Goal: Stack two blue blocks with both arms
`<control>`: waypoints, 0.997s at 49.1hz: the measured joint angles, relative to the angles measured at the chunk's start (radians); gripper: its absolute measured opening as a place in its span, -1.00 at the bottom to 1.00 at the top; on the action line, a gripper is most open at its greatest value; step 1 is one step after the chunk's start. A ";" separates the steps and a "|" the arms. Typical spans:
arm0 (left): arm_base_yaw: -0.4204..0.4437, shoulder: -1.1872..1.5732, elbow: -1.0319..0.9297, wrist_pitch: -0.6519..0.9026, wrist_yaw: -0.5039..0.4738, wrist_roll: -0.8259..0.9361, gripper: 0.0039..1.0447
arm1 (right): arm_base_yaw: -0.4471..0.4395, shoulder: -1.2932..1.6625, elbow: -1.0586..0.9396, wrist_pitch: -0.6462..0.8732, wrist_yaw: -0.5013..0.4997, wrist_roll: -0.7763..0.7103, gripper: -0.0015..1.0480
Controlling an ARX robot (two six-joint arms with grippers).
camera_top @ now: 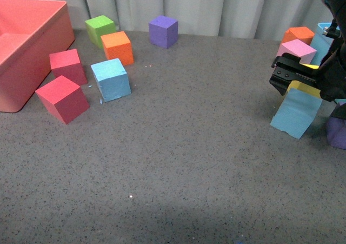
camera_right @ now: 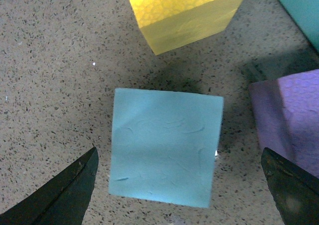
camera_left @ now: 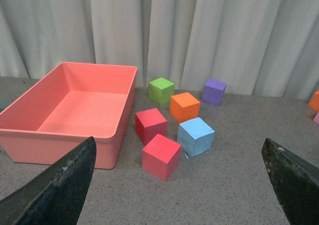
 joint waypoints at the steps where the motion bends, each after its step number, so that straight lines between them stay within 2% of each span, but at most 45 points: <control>1: 0.000 0.000 0.000 0.000 0.000 0.000 0.88 | 0.002 0.008 0.010 -0.007 -0.003 0.003 0.81; 16: 0.000 0.000 0.000 0.000 0.000 0.000 0.88 | 0.011 0.121 0.124 -0.060 -0.021 0.021 0.81; 21: 0.000 0.000 0.000 0.000 0.000 0.000 0.88 | 0.013 0.150 0.150 -0.101 -0.034 0.019 0.49; 32: 0.000 0.000 0.000 0.000 0.000 0.000 0.88 | 0.014 0.161 0.167 -0.120 -0.021 0.007 -0.02; 41: 0.000 0.000 0.000 0.000 0.000 0.000 0.88 | 0.040 0.145 0.167 -0.079 -0.049 -0.039 -0.15; 49: 0.000 0.000 0.000 0.000 0.000 0.000 0.88 | 0.114 0.137 0.204 -0.059 -0.158 -0.144 -0.17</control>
